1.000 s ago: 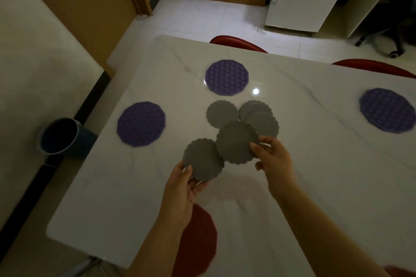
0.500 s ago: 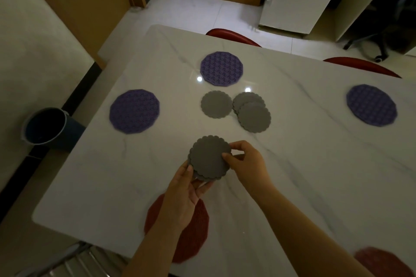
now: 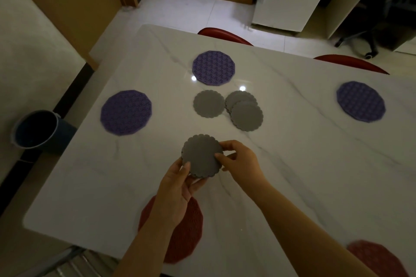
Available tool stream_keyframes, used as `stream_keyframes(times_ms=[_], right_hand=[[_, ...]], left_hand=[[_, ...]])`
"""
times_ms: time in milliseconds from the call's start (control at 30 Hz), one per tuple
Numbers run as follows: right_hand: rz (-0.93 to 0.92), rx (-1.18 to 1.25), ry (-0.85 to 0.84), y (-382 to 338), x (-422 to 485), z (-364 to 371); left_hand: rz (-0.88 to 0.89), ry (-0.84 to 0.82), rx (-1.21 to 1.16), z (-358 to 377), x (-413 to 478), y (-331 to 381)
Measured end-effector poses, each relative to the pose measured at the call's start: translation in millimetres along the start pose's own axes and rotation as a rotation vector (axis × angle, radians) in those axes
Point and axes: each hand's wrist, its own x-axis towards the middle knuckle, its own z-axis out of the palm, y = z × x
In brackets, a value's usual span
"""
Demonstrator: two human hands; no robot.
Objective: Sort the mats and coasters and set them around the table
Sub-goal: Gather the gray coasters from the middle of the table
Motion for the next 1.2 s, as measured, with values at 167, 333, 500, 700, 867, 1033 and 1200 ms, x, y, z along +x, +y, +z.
stream_keyframes(times_ms=[167,333,500,700,867,1033,1200], right_hand=[[0.044,-0.268,0.317,9,45,-30],[0.3,-0.592,0.288,25,91,-60],[0.234,-0.638,0.315,24,105,-62],[0.085,-0.342,0.432,18,81,-66],[-0.009,-0.057,0.402,7,37,-74],[-0.037,0.272,0.326,0,2,-73],[0.104,0.398,0.178,5,-6,-51]], left_hand=[[0.025,0.011,-0.011,7,8,6],[0.041,-0.002,-0.009,21,17,6],[0.028,0.008,-0.027,27,23,1],[0.025,0.059,-0.051,22,29,-4],[-0.021,0.122,-0.102,17,34,-7],[-0.047,0.113,-0.081,25,31,-13],[-0.047,0.072,-0.057,38,27,-19]])
